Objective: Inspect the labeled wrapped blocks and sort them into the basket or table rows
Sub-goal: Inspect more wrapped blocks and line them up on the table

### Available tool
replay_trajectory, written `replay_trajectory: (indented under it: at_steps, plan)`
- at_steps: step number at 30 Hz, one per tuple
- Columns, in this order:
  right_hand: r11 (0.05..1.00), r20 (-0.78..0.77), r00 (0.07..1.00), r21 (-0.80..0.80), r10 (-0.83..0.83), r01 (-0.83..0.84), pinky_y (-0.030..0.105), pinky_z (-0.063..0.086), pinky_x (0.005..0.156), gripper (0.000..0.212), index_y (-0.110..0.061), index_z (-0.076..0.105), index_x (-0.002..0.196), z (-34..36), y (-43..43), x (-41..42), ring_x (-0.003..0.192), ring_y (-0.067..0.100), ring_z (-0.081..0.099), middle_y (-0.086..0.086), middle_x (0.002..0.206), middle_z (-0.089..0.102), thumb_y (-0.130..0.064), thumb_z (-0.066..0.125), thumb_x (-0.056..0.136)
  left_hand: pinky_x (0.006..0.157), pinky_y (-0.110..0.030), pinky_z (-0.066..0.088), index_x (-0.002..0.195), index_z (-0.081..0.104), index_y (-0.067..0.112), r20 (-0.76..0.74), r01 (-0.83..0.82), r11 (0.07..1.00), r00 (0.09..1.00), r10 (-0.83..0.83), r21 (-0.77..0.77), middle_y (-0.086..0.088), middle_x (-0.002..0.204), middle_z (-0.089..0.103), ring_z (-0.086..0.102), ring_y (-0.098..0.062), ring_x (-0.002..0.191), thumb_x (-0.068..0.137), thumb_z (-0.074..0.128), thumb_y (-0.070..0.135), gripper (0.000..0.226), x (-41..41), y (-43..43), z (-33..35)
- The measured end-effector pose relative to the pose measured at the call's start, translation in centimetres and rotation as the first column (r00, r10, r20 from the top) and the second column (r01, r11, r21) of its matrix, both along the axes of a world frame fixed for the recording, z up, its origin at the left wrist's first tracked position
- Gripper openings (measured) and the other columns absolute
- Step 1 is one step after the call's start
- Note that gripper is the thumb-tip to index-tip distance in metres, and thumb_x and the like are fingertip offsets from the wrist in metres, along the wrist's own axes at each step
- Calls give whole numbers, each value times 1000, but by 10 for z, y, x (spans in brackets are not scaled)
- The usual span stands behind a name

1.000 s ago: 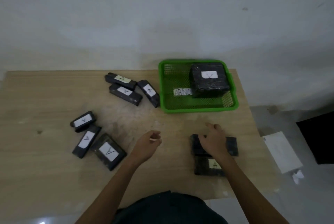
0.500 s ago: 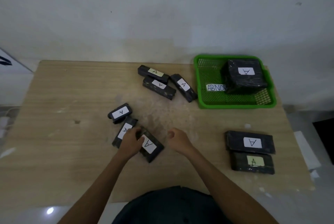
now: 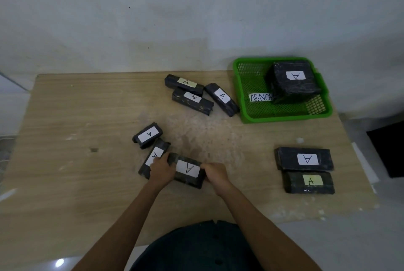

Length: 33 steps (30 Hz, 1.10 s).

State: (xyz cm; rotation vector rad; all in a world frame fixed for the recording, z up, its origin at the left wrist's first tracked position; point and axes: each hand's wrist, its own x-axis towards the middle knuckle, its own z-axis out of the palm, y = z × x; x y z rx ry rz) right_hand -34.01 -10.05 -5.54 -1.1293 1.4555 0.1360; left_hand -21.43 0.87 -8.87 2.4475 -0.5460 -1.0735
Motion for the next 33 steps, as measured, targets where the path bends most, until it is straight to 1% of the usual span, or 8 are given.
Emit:
replay_trajectory:
  at_steps: [2,5,9,14,21,25,30,33]
  plan:
    - [997,59,995,32,-78,77,34,47,67,21,-9,56,62,9,-8,0,69,22,58,8,70,60,-9,61,82,87,-41,49,131,49,4,-177,-191,975,970,168,-117,-16,122,57,55,-31,105,96,49,21,39,2,1,10]
    - [987,183,973,114,-137,117,31,49,69,8,-10,64,82,27,-18,4,83,23,61,11,91,65,-9,58,87,69,-30,48,116,57,6,-441,-472,862,823,357,-183,-14,110,62,58,-20,87,98,46,21,26,-1,-7,34]
    - [987,310,939,104,-147,120,36,54,72,25,-20,54,114,62,-27,10,93,22,61,7,111,61,-16,58,90,65,-32,48,99,56,18,-539,-610,754,732,418,-244,-8,101,62,57,-20,85,99,45,25,12,-7,-22,74]
    - [994,462,880,19,-108,112,35,56,52,35,-23,42,125,122,-28,11,86,24,64,6,108,59,-18,57,93,56,-30,49,105,58,18,-523,-618,667,762,381,-415,-4,96,65,63,-19,80,94,54,29,16,-10,-33,133]
    - [961,533,842,-266,82,75,24,44,36,35,-33,49,127,173,-23,6,65,14,62,7,114,58,-21,54,95,42,-23,46,108,60,12,-390,-565,658,823,412,-498,-8,93,65,64,-19,69,89,59,28,25,-22,-34,186]
    - [939,524,846,-329,97,96,23,41,36,33,-34,48,124,179,-20,4,59,12,59,9,113,57,-20,54,94,42,-25,45,100,62,12,-334,-542,635,840,428,-550,-6,81,66,63,-14,53,89,60,27,18,-28,-32,203]
    - [922,528,840,-374,126,96,22,41,38,39,-31,47,126,187,-18,5,64,13,59,-4,102,57,-20,58,90,41,-24,45,96,62,11,-285,-527,615,845,453,-586,-4,79,64,62,-13,57,89,61,28,18,-32,-29,217]
    - [904,544,828,-410,137,120,31,50,55,38,-37,50,118,187,-16,8,84,20,64,-6,103,59,-21,61,86,43,-19,47,96,62,12,-253,-506,600,852,458,-619,-2,82,64,60,-7,60,89,60,26,16,-35,-30,225]
